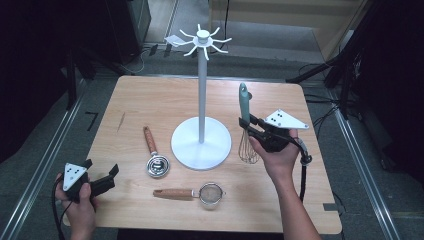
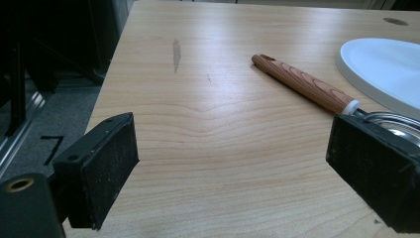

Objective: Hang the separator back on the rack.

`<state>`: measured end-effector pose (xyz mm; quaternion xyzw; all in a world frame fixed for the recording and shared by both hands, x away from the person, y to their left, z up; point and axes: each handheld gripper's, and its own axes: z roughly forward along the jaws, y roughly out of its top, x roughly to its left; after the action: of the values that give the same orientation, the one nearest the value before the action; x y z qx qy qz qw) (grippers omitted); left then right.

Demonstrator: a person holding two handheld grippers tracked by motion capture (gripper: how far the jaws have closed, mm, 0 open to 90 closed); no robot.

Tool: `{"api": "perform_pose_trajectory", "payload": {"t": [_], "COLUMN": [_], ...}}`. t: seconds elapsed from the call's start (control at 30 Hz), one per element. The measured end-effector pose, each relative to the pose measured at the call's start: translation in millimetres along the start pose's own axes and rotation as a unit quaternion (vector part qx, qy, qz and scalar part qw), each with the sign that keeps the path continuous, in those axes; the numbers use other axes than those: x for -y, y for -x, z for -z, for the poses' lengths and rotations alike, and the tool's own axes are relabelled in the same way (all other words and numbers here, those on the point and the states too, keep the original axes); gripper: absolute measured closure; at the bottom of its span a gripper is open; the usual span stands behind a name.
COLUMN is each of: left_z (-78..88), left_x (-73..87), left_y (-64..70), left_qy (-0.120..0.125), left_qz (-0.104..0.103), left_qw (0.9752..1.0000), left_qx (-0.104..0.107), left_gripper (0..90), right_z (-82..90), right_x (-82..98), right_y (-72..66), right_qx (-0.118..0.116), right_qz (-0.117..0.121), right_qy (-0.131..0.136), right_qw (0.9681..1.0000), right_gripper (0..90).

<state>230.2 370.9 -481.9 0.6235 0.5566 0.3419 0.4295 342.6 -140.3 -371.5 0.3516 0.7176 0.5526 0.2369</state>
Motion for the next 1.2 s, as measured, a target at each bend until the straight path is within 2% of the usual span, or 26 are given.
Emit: {"api": "perform_pose_trajectory", "payload": {"t": [0.1,0.17,0.23,0.33,0.47,0.8,1.2], "left_z": [0.1,0.1,0.1,0.1,0.0,0.4,0.4], "left_x": [0.0,0.0,0.0,0.1,0.1,0.1,0.1], "left_y": [-0.1,0.0,0.0,0.4,1.4,0.8,0.2], "left_qy": [0.0,0.001,0.001,0.0,0.0,0.002,0.001], "left_qz": [-0.001,0.0,0.0,-0.003,-0.008,-0.003,-0.001], "left_qw": [1.0,1.0,1.0,1.0,1.0,1.0,1.0], "left_qx": [0.0,-0.001,-0.001,-0.001,-0.003,-0.002,-0.001], "left_gripper": [5.7,5.7,5.7,5.7,5.6,5.7,5.6], "right_z": [0.8,1.7,2.7,3.0,3.5,4.7,5.4], "right_x": [-4.0,-8.3,-12.7,-18.8,-26.4,-47.9,-65.8], "right_y": [-3.5,-4.8,-6.4,-8.7,-13.1,-27.8,-30.0], "right_qx": [-0.011,-0.025,-0.03,-0.029,-0.04,-0.063,-0.07], "right_qz": [0.0,-0.01,-0.015,-0.012,-0.014,-0.005,-0.006], "right_qy": [0.012,0.022,0.028,0.037,0.052,0.079,0.102], "right_qw": [0.9999,0.9994,0.9991,0.9988,0.9978,0.9948,0.9923], "right_gripper": [71.0,71.0,71.0,71.0,71.0,71.0,71.0]}}
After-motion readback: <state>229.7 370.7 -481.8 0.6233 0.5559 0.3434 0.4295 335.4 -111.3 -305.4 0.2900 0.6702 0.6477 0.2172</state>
